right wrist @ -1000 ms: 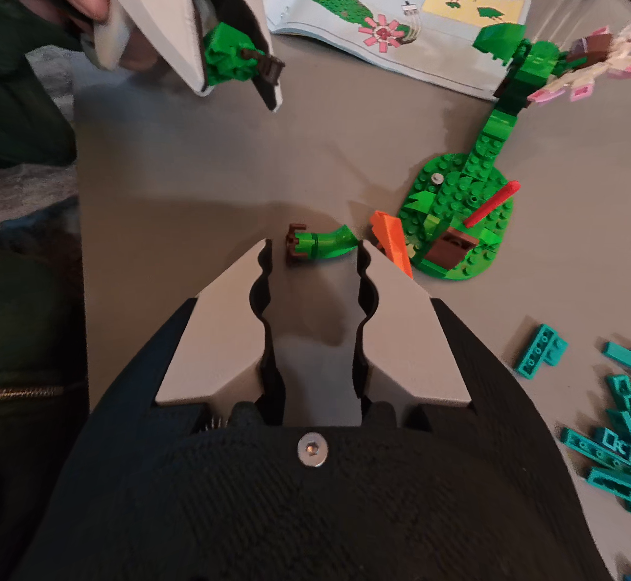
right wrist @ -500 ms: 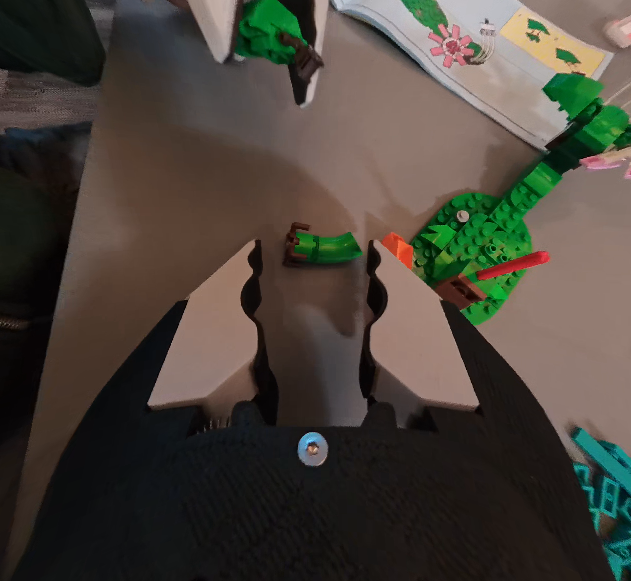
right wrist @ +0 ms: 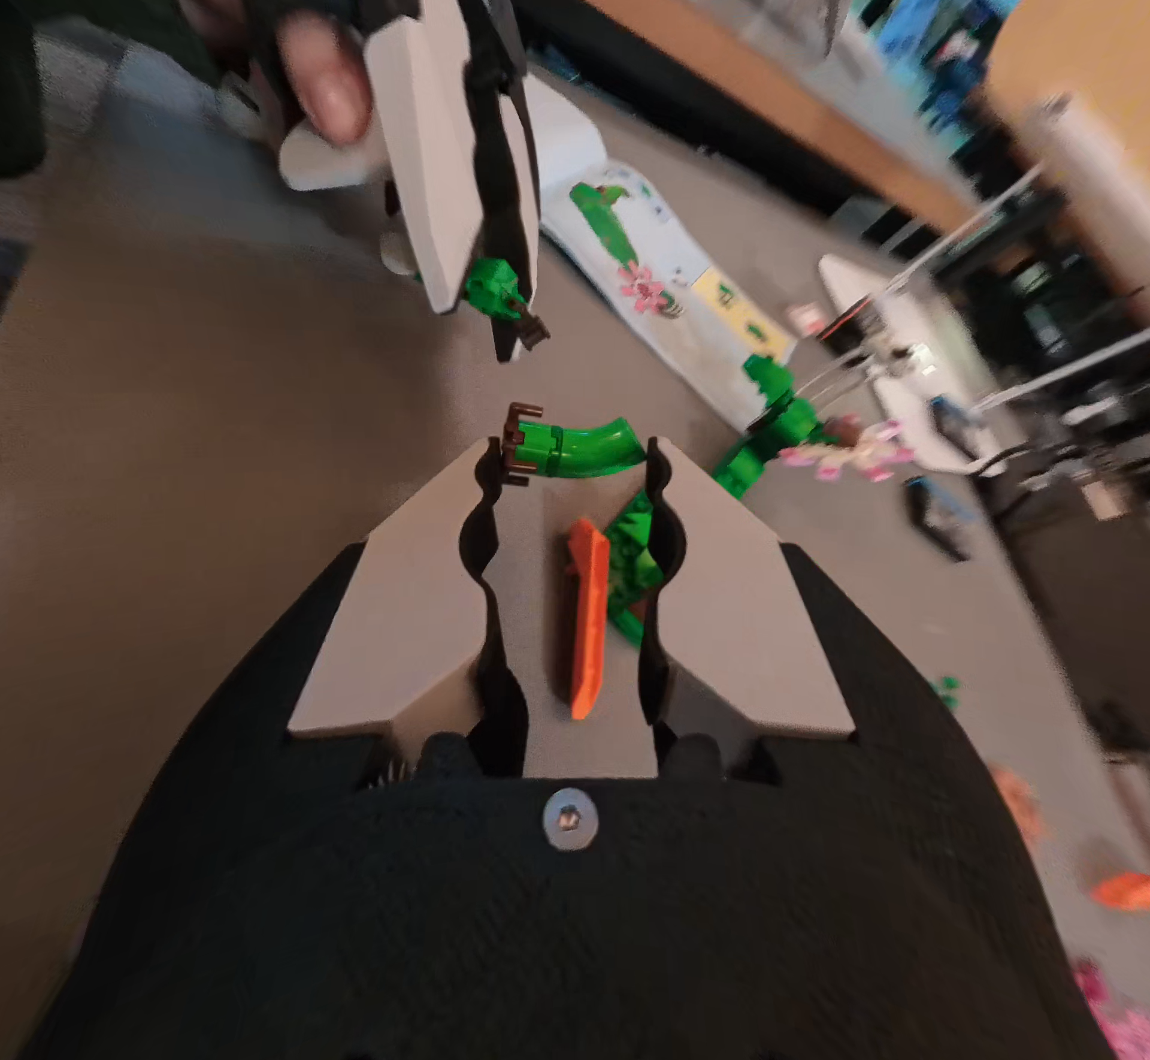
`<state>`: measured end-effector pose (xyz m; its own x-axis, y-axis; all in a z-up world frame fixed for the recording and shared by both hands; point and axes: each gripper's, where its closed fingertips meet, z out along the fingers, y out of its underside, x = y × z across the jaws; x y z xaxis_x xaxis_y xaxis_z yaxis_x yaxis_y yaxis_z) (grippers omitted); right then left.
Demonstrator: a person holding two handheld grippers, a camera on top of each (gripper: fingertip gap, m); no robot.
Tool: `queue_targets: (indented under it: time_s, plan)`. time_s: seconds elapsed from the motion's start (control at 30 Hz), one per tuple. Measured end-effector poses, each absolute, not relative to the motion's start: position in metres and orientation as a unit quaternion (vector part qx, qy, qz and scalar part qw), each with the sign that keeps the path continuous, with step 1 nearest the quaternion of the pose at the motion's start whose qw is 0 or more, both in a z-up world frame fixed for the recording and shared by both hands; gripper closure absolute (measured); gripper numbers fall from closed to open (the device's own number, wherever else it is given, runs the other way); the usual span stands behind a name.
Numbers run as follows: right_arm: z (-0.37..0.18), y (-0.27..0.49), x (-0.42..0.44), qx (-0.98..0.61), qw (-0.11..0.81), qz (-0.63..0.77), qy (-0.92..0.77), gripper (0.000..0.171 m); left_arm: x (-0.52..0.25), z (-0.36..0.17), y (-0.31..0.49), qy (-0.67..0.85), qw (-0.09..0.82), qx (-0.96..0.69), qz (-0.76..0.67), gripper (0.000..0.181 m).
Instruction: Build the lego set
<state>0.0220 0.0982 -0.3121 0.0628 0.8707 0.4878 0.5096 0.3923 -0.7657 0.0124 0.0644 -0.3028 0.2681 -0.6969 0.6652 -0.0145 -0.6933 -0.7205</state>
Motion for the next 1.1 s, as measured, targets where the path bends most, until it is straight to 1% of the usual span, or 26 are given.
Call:
queue_targets:
  time_s: [0.03, 0.17, 0.33, 1.1]
  plan:
    - [-0.310, 0.098, 0.021, -0.506, 0.522, 0.154, -0.669, 0.126, 0.013, -0.304, 0.064, 0.246, 0.305, -0.733, -0.556, 0.153]
    - [-0.303, 0.089, 0.018, -0.449, 0.552, 0.078, -0.698, 0.126, 0.015, -0.306, 0.060, 0.267, 0.302, -0.728, -0.555, 0.153]
    - [-0.304, 0.085, 0.015, -0.421, 0.547, 0.015, -0.723, 0.126, 0.021, -0.298, 0.053, 0.287, 0.304, -0.707, -0.571, 0.153]
    - [-0.303, 0.080, 0.015, -0.374, 0.545, -0.067, -0.748, 0.126, 0.021, -0.311, 0.051, 0.304, 0.274, -0.755, -0.512, 0.153]
